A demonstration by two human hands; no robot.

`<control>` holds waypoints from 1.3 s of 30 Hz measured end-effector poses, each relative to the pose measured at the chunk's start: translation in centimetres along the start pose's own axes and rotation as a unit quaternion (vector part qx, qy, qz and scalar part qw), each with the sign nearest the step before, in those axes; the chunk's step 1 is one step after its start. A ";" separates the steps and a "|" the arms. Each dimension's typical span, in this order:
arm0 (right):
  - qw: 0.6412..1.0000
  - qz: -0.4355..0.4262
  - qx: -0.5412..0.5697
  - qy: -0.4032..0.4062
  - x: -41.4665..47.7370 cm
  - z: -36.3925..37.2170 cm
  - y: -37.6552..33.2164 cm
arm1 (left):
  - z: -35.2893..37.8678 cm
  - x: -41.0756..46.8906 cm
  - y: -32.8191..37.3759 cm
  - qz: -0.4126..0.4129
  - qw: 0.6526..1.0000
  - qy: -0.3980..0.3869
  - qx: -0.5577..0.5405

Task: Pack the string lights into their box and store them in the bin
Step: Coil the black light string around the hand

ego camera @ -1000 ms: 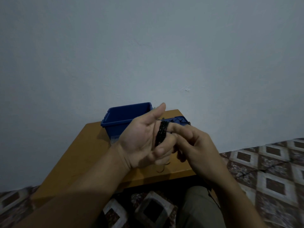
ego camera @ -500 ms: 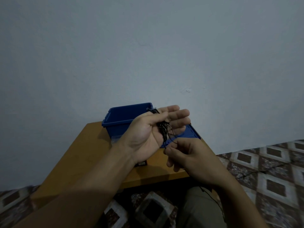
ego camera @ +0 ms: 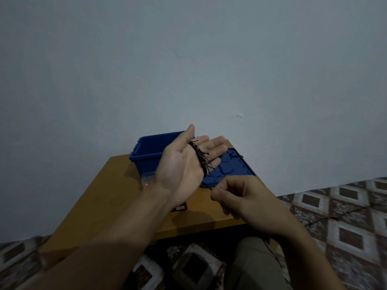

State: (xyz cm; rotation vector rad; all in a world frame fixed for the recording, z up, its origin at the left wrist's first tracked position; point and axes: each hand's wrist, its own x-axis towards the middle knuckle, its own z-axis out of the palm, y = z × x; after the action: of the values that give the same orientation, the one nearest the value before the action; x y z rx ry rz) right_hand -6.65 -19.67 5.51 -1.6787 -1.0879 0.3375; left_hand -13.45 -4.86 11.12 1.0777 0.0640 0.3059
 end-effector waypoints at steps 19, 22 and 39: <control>0.966 -0.077 0.234 0.077 -0.4 -0.9 -0.6 | -0.6 0.1 -0.9 -0.125 0.957 -0.042 0.259; 0.959 -0.126 0.232 0.101 -0.6 -1.1 -0.9 | -0.9 -0.3 -0.7 -0.158 0.939 -0.105 0.287; 0.980 -0.062 0.117 0.146 0.6 -0.2 0.9 | -1.2 -0.4 -0.4 -0.245 0.923 -0.240 0.174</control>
State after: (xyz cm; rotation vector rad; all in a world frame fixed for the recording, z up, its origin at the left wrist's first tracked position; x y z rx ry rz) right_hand -5.77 -19.37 5.01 -1.3931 -0.8911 0.1280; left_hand -13.97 -4.10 10.14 1.4209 -0.0556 -0.4428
